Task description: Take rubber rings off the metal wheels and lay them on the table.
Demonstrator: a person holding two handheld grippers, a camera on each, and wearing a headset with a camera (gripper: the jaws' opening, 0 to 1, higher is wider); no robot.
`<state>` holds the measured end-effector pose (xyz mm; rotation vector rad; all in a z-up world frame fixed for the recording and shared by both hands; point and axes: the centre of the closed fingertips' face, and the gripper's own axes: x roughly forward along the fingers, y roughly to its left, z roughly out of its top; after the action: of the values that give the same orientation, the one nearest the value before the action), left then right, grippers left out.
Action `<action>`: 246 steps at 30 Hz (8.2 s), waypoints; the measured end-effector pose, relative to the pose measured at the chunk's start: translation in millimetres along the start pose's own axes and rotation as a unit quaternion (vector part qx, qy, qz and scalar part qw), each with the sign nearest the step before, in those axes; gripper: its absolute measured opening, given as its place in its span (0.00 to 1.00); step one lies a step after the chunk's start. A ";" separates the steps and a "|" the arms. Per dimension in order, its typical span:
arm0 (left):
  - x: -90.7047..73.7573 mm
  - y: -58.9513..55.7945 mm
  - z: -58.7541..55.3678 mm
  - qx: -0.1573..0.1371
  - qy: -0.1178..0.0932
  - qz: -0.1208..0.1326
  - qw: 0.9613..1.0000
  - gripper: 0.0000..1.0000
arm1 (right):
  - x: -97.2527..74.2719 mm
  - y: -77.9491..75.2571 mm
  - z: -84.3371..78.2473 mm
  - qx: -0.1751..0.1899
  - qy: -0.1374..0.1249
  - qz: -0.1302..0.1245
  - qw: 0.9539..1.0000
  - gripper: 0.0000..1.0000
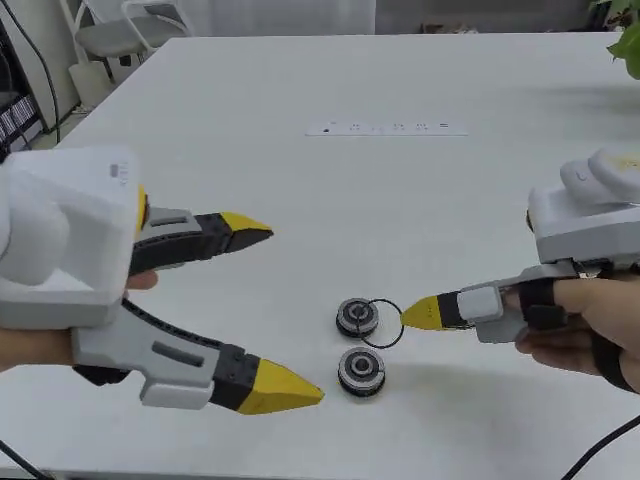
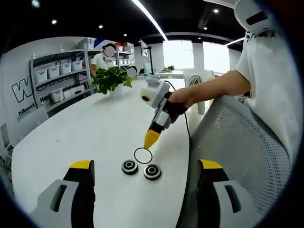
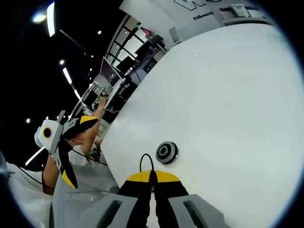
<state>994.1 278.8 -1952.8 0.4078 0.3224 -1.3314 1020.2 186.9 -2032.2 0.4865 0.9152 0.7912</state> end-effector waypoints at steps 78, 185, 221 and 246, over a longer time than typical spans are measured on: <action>-45.9 1.7 -76.5 -0.103 0.033 0.096 0.989 0.98 | 60.6 101.1 20.0 -0.294 0.110 0.011 0.949 0.00; -40.9 -12.4 -91.4 -0.103 0.078 0.061 0.990 0.86 | 10.3 67.8 33.3 -0.330 0.038 -0.034 0.943 0.12; 20.0 -0.6 1.6 0.021 0.028 -0.028 0.999 0.80 | 30.3 -2.8 -48.0 -0.387 0.184 -0.026 0.903 0.27; 94.0 -4.2 -33.5 0.034 0.026 -0.012 0.999 0.37 | 38.7 -3.6 -49.3 -0.367 0.166 -0.013 0.915 0.23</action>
<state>1010.0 212.0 -2025.4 0.4967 0.3263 -1.3599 994.2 217.0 -2080.7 -0.3311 0.8533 1.1393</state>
